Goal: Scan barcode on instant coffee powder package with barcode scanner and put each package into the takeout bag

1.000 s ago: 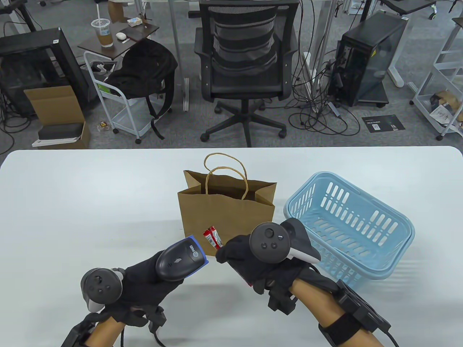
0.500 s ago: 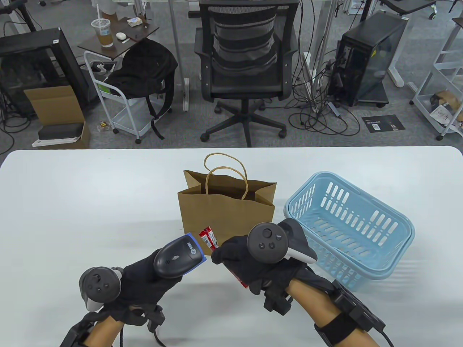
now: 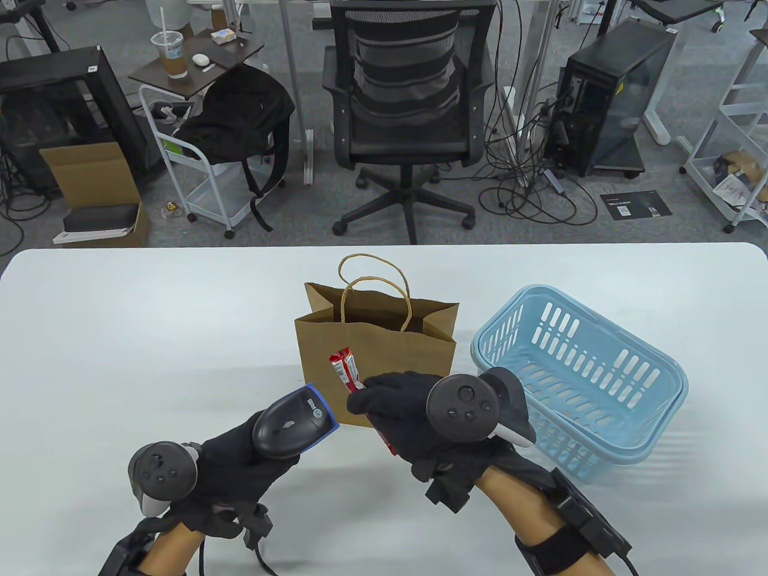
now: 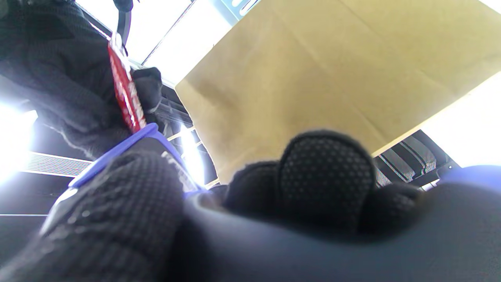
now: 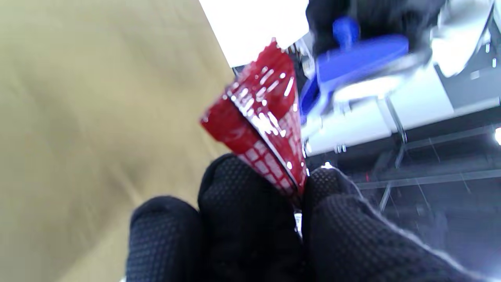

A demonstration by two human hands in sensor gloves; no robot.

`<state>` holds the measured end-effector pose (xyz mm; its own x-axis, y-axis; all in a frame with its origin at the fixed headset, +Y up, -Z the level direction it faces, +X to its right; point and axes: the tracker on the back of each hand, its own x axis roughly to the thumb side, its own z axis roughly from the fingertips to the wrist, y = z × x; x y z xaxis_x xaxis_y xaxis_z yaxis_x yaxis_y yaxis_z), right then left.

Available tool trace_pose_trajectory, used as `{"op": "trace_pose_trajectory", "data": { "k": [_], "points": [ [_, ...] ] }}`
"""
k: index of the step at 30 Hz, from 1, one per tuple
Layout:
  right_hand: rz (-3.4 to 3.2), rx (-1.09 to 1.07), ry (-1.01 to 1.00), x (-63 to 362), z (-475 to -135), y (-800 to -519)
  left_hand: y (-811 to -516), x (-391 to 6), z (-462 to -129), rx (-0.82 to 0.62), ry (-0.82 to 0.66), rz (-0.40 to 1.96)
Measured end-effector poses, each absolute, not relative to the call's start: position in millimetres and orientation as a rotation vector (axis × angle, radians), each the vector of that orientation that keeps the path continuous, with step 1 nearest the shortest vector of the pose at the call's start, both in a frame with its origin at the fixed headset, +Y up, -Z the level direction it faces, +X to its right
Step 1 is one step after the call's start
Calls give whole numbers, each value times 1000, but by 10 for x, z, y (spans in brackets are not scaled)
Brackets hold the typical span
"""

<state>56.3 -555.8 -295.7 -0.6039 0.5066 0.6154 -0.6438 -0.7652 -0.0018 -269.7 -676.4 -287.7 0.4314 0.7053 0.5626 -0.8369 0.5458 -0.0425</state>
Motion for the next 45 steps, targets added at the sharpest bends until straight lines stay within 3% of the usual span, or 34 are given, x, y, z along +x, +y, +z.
{"op": "trace_pose_trajectory", "data": {
  "k": [9, 22, 30, 45],
  "points": [
    [2077, 677, -563, 800, -2955, -5305, -6786, -2711, -2900, 244, -542, 967],
    [2049, 501, -935, 1181, -3010, -5277, -6829, -2660, -2902, 246, -522, 924],
    [2113, 421, -950, 1327, -3128, -5381, -6913, -2591, -2915, 211, -528, 903],
    [2242, 423, -935, 1061, -3165, -5560, -6923, -2587, -2908, 210, -536, 891]
  ]
}}
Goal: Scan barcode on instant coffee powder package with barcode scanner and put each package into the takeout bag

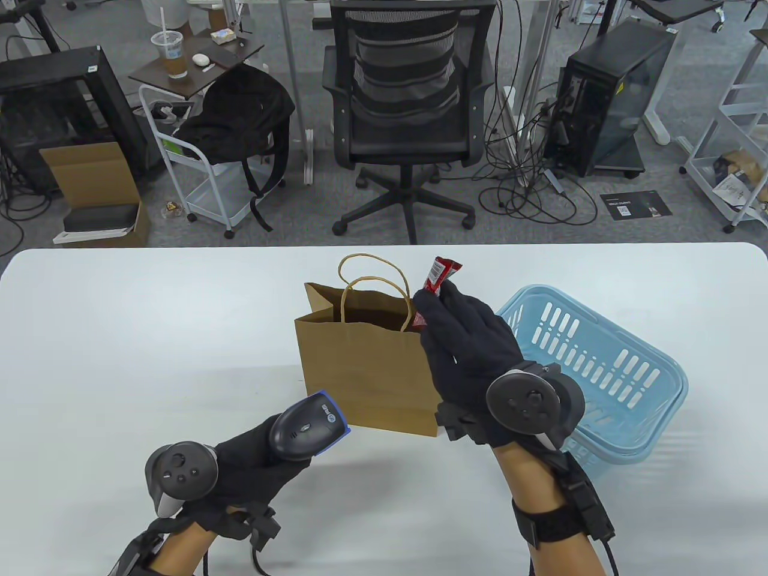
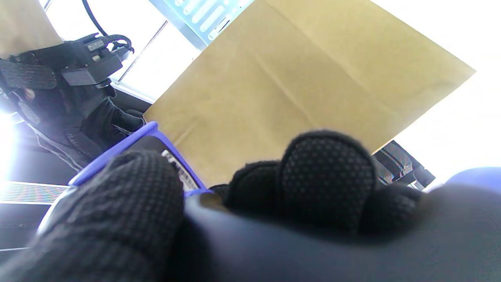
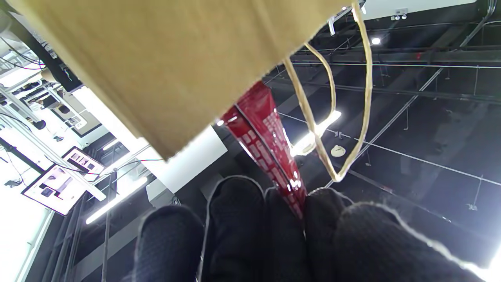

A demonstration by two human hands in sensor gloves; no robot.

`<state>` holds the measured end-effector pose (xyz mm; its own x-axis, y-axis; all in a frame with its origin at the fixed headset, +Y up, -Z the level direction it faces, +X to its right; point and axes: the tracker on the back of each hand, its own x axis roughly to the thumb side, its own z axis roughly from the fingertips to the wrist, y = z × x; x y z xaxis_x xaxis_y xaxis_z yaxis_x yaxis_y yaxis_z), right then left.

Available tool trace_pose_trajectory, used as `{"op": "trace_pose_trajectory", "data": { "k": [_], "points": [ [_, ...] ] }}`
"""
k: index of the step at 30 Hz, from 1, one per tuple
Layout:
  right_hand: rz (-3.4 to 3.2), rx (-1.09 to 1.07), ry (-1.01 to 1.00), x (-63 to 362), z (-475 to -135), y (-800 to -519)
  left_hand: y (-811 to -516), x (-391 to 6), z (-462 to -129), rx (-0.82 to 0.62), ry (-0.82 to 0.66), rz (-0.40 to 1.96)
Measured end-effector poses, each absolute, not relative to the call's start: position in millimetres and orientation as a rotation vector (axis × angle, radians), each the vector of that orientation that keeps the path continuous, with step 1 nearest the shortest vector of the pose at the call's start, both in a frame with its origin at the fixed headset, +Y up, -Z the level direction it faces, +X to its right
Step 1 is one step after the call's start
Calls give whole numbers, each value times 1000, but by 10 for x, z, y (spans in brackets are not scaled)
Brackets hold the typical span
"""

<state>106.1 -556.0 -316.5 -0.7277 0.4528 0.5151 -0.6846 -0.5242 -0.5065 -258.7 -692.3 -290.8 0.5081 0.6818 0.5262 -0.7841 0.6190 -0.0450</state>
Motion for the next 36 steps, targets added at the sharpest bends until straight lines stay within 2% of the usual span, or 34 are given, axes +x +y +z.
{"op": "trace_pose_trajectory", "data": {
  "k": [5, 13, 36],
  "points": [
    [2238, 412, -919, 1039, -3187, -5620, -6924, -2589, -2908, 210, -540, 890],
    [2237, 380, -1111, 999, -3151, -5713, -6928, -2592, -2909, 212, -544, 888],
    [2270, 393, -1168, 984, -3219, -5879, -6938, -2587, -2909, 205, -544, 879]
  ]
}}
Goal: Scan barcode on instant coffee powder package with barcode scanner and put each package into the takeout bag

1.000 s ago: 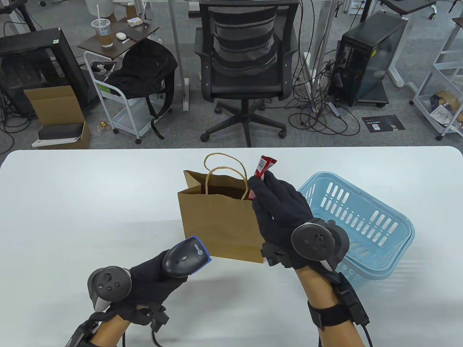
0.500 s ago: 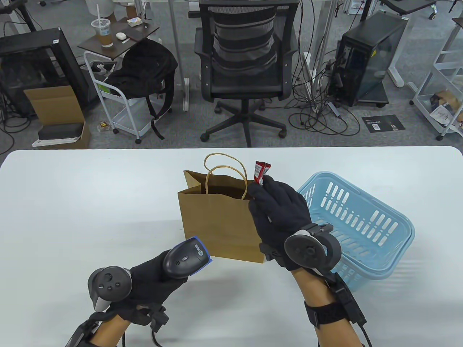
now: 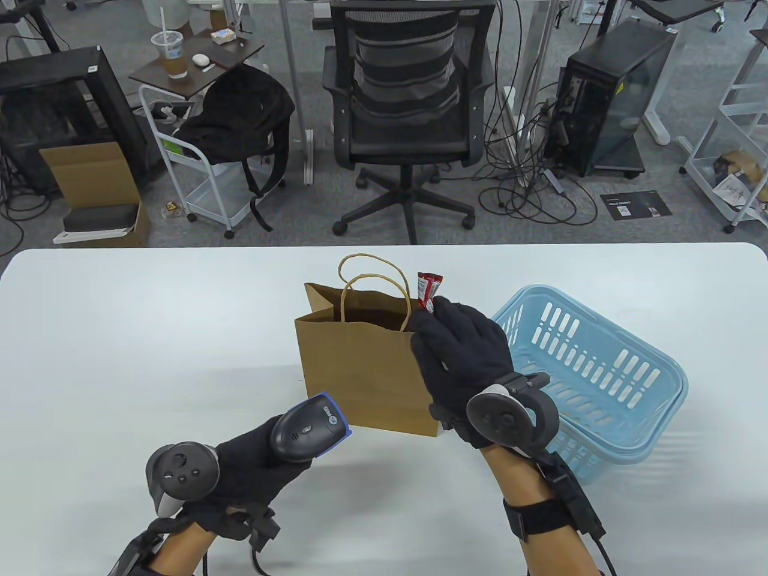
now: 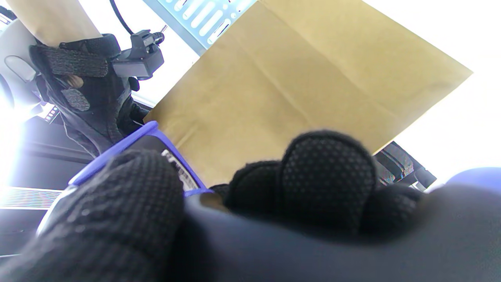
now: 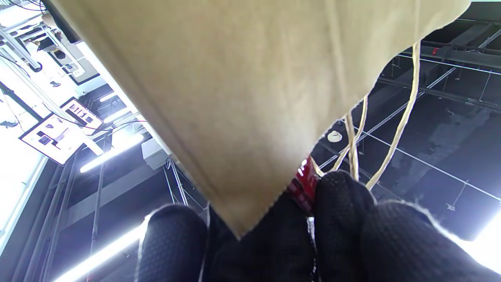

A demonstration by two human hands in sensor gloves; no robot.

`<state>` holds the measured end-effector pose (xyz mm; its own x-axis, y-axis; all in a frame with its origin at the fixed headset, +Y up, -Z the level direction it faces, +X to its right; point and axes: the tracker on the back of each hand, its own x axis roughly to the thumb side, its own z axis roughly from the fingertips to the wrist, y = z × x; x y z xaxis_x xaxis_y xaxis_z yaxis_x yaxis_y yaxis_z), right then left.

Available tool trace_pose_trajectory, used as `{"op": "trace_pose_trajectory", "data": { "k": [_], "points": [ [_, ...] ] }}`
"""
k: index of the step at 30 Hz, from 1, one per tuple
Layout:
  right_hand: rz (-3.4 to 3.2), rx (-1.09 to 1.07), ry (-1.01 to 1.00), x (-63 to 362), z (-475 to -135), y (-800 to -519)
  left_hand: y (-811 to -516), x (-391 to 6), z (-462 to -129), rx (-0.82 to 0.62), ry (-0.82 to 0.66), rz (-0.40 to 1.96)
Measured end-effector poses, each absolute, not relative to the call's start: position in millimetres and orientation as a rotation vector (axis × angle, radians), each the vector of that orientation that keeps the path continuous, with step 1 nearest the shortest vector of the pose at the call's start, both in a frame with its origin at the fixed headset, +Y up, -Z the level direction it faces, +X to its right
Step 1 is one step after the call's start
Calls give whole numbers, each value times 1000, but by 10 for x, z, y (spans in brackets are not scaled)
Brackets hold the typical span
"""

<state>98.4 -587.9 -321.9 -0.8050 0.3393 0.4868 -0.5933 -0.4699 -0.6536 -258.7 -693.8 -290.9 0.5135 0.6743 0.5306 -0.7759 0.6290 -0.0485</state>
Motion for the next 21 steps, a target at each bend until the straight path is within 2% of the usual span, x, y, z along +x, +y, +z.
{"op": "trace_pose_trajectory", "data": {
  "k": [21],
  "points": [
    [2340, 413, -1193, 942, -3239, -5931, -6940, -2586, -2909, 200, -540, 876]
  ]
}}
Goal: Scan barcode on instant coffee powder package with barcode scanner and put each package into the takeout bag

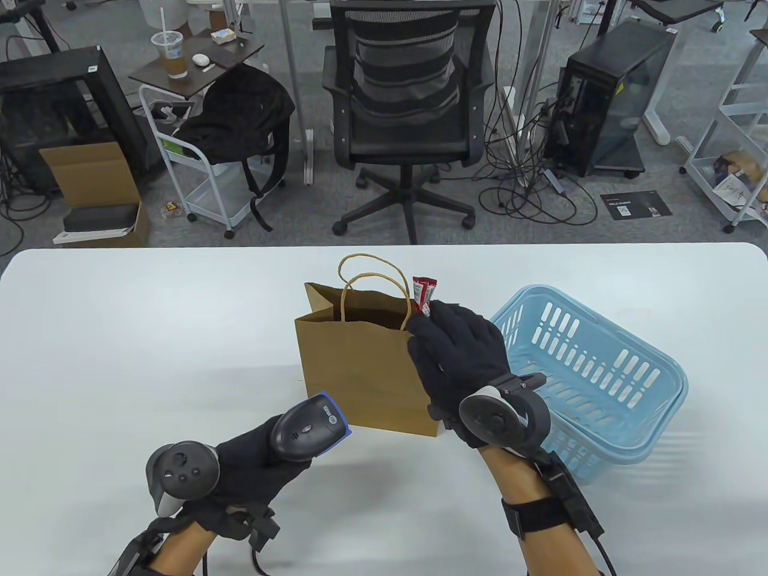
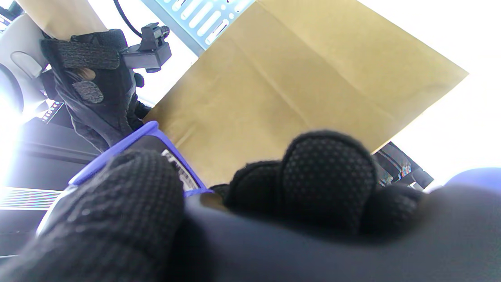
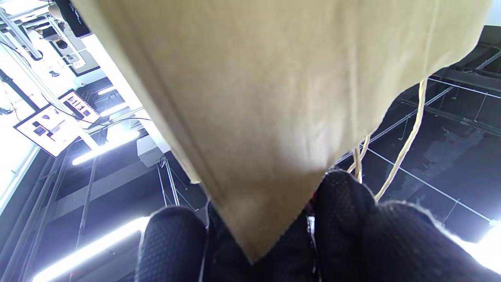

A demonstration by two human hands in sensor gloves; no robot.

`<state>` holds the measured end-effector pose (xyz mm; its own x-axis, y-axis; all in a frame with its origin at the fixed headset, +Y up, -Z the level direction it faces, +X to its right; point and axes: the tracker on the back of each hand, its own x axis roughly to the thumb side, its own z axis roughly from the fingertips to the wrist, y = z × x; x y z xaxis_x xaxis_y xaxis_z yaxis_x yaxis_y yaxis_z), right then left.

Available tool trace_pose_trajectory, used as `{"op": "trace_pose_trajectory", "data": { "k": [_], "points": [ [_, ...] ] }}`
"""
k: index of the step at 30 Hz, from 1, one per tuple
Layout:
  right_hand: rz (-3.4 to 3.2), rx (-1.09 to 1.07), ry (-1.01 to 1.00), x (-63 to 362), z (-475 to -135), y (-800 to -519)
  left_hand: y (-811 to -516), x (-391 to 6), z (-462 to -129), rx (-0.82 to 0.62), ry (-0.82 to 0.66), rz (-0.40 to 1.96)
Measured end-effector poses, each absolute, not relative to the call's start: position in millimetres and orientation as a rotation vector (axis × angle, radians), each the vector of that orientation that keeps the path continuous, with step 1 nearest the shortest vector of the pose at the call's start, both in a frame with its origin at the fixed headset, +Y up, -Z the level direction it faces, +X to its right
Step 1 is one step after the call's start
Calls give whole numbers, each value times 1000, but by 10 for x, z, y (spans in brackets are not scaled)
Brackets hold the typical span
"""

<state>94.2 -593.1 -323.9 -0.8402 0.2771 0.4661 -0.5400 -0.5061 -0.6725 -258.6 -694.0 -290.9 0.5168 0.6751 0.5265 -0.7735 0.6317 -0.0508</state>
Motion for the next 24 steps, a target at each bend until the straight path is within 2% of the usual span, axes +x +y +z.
{"op": "trace_pose_trajectory", "data": {
  "k": [24],
  "points": [
    [2372, 423, -1194, 925, -3256, -5964, -6942, -2578, -2910, 196, -538, 874]
  ]
}}
